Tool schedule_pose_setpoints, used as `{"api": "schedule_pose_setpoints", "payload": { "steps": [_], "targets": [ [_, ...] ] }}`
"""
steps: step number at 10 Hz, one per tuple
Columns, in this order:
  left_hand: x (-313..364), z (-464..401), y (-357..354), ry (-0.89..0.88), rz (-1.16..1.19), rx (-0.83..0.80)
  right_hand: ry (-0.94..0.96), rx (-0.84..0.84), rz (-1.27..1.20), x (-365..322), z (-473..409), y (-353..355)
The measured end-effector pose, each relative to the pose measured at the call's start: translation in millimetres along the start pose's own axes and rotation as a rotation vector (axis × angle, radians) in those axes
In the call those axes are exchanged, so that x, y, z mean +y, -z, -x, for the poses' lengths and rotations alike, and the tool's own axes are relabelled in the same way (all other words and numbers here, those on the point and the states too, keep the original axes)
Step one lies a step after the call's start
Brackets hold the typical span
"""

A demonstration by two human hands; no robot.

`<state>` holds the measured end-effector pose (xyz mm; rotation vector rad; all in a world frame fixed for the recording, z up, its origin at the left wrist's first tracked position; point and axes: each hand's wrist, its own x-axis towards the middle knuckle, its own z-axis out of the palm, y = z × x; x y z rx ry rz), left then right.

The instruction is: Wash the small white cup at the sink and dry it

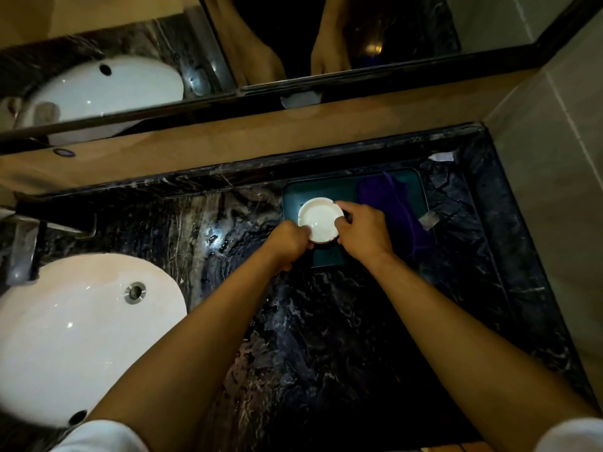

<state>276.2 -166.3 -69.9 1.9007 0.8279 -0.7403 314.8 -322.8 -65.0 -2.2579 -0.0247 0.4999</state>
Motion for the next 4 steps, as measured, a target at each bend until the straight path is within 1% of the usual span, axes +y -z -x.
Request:
{"api": "schedule_pose_setpoints", "payload": {
  "steps": [1,3,4],
  "targets": [
    [0,3,-2,-0.016,-0.018,0.025,0.001,0.005,0.0,0,1,-1],
    [-6,18,-4,-0.105,-0.059,0.177,-0.066,-0.031,0.054,-4,10,3],
    [-19,36,9,-0.219,-0.001,0.326,-0.088,0.101,0.136,-12,34,-4]
  ]
}}
